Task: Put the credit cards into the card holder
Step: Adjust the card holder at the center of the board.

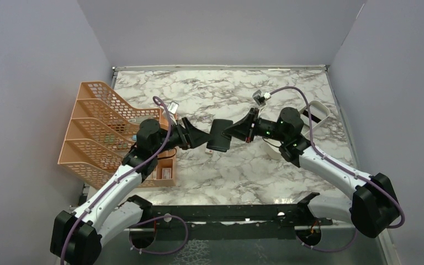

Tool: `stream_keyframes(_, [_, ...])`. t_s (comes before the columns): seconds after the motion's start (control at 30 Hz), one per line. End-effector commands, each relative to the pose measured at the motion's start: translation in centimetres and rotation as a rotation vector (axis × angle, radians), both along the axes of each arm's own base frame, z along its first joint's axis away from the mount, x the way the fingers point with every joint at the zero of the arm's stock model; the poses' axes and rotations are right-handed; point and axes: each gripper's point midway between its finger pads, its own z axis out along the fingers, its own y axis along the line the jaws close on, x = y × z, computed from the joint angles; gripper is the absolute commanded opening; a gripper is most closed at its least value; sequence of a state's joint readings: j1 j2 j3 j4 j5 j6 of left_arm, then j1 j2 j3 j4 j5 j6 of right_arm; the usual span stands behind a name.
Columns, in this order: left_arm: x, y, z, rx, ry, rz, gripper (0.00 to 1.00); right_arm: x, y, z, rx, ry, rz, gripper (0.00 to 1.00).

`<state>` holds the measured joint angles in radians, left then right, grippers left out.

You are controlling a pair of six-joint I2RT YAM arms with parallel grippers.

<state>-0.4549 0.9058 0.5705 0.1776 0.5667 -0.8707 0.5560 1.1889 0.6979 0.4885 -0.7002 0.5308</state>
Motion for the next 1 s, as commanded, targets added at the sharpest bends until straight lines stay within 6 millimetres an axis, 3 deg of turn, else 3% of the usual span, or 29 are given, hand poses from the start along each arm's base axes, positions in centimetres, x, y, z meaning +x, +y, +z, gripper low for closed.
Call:
stream_keyframes(0.0, [-0.4, -0.8, 2.2, -0.067, -0.062, -0.029, 0.71, -1.7, 0.3, 2.9, 0.113, -0.039, 0.080, 0.01])
stream_keyframes(0.2, [-0.5, -1.8, 1.0, -0.067, -0.023, -0.045, 0.51, -2.0, 0.5, 2.4, 0.162, -0.002, 0.106, 0.01])
stream_keyframes(0.27, [-0.6, -2.2, 0.8, -0.070, -0.018, -0.058, 0.34, -2.0, 0.7, 2.1, 0.165, 0.016, 0.114, 0.01])
stream_keyframes(0.33, [-0.5, -2.3, 0.4, -0.064, -0.013, -0.062, 0.06, -2.2, 0.8, 2.0, 0.166, 0.022, 0.136, 0.01])
stream_keyframes(0.37, [-0.4, -2.3, 0.3, -0.060, -0.013, -0.057, 0.00, -2.4, 0.8, 2.0, 0.166, 0.022, 0.147, 0.01])
stream_keyframes(0.6, [0.6, -1.7, -1.4, 0.020, -0.016, 0.000, 0.00, -4.5, 0.6, 1.6, 0.100, -0.018, 0.268, 0.01])
stream_keyframes(0.8, [1.3, -1.2, -2.2, 0.106, -0.047, 0.022, 0.00, -7.7, -0.2, 1.4, 0.067, -0.099, 0.421, 0.01])
stream_keyframes(0.97, [2.0, -0.1, -2.8, 0.197, -0.056, 0.077, 0.00, -8.1, -0.9, 1.3, -0.014, -0.202, 0.424, 0.01])
